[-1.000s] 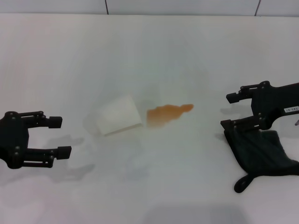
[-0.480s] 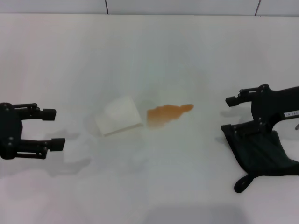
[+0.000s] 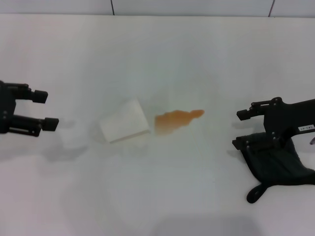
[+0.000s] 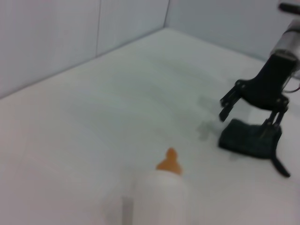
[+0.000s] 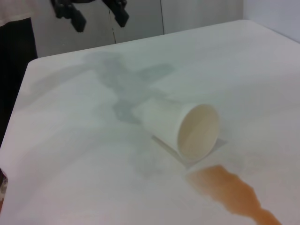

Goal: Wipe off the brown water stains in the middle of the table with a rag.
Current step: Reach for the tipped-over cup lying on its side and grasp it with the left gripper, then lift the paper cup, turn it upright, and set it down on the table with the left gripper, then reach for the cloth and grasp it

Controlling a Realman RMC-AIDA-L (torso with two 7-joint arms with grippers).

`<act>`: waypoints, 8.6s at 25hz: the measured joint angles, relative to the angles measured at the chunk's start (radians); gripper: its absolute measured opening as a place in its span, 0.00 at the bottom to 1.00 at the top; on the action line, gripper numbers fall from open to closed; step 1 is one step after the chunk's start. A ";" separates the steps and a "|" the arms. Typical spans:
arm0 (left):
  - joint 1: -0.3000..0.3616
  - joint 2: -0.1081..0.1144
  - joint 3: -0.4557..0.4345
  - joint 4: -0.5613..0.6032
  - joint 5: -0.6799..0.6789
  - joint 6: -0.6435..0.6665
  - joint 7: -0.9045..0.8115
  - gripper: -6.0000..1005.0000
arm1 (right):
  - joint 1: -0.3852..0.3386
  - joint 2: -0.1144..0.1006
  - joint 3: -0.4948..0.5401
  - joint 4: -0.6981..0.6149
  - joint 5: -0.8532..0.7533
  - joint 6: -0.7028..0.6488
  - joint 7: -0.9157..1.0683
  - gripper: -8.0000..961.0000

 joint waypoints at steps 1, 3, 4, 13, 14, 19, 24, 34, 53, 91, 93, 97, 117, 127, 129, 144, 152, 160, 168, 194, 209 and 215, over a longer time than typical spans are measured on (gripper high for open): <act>-0.005 0.001 0.000 0.000 0.007 -0.001 -0.003 0.84 | 0.000 0.000 0.000 0.003 0.000 0.002 0.000 0.82; -0.053 0.004 0.000 -0.003 0.069 -0.003 -0.026 0.84 | 0.000 0.000 0.000 0.004 0.000 0.002 -0.002 0.82; -0.068 0.006 0.000 -0.004 0.089 -0.004 -0.033 0.84 | 0.001 0.000 0.000 0.004 0.000 0.002 -0.002 0.82; -0.196 -0.001 0.006 -0.042 0.257 -0.056 -0.048 0.84 | 0.016 0.002 -0.028 -0.003 0.028 0.005 -0.003 0.83; -0.214 -0.009 0.017 -0.054 0.270 -0.068 -0.043 0.84 | 0.016 0.002 -0.029 -0.003 0.029 0.005 -0.004 0.83; -0.270 -0.037 0.100 -0.095 0.314 -0.132 -0.040 0.84 | 0.022 0.002 -0.030 -0.003 0.029 0.005 -0.004 0.83; -0.345 -0.073 0.141 -0.161 0.421 -0.165 -0.049 0.84 | 0.030 0.002 -0.042 -0.005 0.040 0.009 -0.004 0.83; -0.492 -0.105 0.145 -0.298 0.569 -0.223 -0.120 0.84 | 0.048 0.002 -0.052 -0.004 0.049 0.016 -0.004 0.83; -0.565 -0.164 0.167 -0.355 0.715 -0.285 -0.152 0.84 | 0.052 0.004 -0.077 0.003 0.054 0.042 -0.004 0.83; -0.559 -0.184 0.363 -0.510 0.577 -0.508 -0.141 0.83 | 0.063 0.004 -0.107 0.017 0.064 0.059 -0.007 0.82; -0.554 -0.184 0.384 -0.506 0.560 -0.511 -0.137 0.83 | 0.063 0.004 -0.107 0.017 0.064 0.061 -0.007 0.82; -0.550 -0.184 0.409 -0.498 0.534 -0.514 -0.135 0.83 | 0.063 0.004 -0.107 0.018 0.064 0.065 -0.007 0.82; -0.025 -0.178 0.150 -0.158 -0.216 -0.495 0.208 0.65 | 0.076 0.005 -0.122 0.018 0.077 0.066 0.003 0.82; 0.067 -0.182 0.079 -0.500 -0.478 -0.507 0.705 0.65 | 0.077 0.005 -0.130 0.018 0.100 0.067 0.005 0.82; 0.074 -0.183 0.078 -0.540 -0.503 -0.515 0.756 0.65 | 0.075 0.005 -0.130 0.017 0.105 0.066 0.006 0.82; 0.075 -0.182 0.078 -0.800 -0.589 -0.644 0.965 0.65 | 0.064 0.005 -0.130 0.017 0.117 0.066 0.007 0.82; 0.064 -0.183 0.080 -0.845 -0.589 -0.718 1.025 0.66 | 0.055 0.006 -0.130 0.018 0.127 0.059 0.007 0.82; 0.064 -0.186 0.083 -0.856 -0.593 -0.736 1.052 0.67 | 0.052 0.007 -0.130 0.019 0.137 0.059 0.008 0.82; 0.078 -0.186 0.085 -0.869 -0.584 -0.736 1.054 0.69 | 0.052 0.007 -0.131 0.022 0.143 0.058 0.008 0.82; 0.159 -0.185 0.078 -0.856 -0.619 -0.648 1.052 0.88 | 0.052 0.002 -0.132 0.037 0.139 0.054 -0.002 0.82; 0.424 -0.166 0.080 -0.517 -0.545 -0.294 0.821 0.88 | 0.017 -0.002 -0.169 -0.165 0.061 0.036 0.209 0.82; 0.436 -0.145 0.078 -0.331 -0.378 -0.147 0.637 0.87 | 0.037 -0.001 -0.219 -0.367 -0.185 -0.041 0.502 0.82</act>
